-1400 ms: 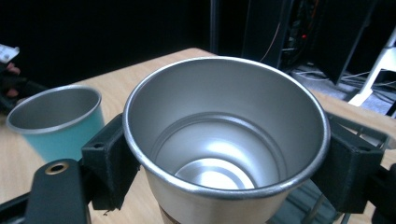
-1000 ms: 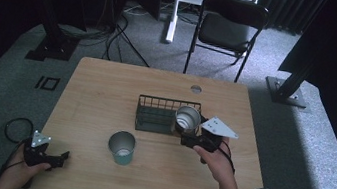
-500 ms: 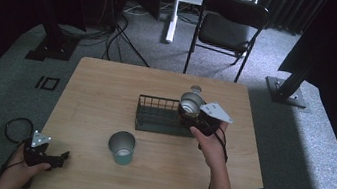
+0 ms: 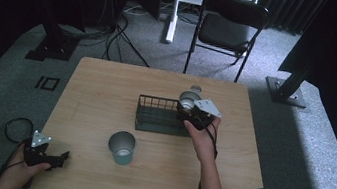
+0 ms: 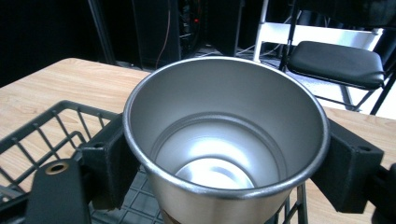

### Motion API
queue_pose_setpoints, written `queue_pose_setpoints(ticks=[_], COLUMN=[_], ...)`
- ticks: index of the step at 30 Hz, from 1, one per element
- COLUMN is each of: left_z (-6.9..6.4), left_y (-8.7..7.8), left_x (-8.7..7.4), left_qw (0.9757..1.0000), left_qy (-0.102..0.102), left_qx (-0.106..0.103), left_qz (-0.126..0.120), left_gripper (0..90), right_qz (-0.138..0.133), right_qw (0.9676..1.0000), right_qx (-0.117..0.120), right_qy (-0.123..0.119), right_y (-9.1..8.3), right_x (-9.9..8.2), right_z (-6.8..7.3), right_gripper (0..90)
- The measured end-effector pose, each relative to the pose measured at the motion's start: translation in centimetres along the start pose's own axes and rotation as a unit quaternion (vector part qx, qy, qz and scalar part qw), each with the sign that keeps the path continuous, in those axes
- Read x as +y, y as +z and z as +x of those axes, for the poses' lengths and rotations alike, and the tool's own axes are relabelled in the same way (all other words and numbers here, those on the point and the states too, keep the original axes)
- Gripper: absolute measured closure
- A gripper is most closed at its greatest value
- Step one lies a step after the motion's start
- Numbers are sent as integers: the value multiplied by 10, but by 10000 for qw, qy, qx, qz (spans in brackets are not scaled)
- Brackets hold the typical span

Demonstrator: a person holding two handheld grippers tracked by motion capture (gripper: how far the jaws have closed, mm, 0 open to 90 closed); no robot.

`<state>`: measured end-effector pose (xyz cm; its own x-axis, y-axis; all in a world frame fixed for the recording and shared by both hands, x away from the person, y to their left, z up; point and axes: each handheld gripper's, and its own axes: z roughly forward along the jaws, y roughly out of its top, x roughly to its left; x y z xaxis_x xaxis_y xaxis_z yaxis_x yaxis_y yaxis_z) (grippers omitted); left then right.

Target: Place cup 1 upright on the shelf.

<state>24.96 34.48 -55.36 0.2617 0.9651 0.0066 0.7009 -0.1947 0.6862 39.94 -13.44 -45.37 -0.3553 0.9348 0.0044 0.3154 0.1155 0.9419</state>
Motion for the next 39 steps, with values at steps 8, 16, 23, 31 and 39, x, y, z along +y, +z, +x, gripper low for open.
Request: queue_pose_setpoints(ticks=[8,16,23,31,39], left_z=[0,0,0,0,0], left_y=[0,0,0,0,0], left_x=[0,0,0,0,0], left_qw=[10000,10000,10000,10000,10000], left_qy=[-1,3,2,3,2], left_qx=[1,-1,1,1,0], left_qz=[-1,2,4,4,0], left_gripper=[3,3,3,3,3], right_qz=[113,280,371,460,303], right_qw=[9998,9995,9992,9988,9993], right_qx=[-164,-143,-166,-152,-217], right_qy=[68,81,2,-23,-34], right_y=[9,16,19,20,19], right_x=[-9,-15,-20,-28,-32], right_z=[2,9,10,11,13], right_gripper=[182,182,182,181,181])
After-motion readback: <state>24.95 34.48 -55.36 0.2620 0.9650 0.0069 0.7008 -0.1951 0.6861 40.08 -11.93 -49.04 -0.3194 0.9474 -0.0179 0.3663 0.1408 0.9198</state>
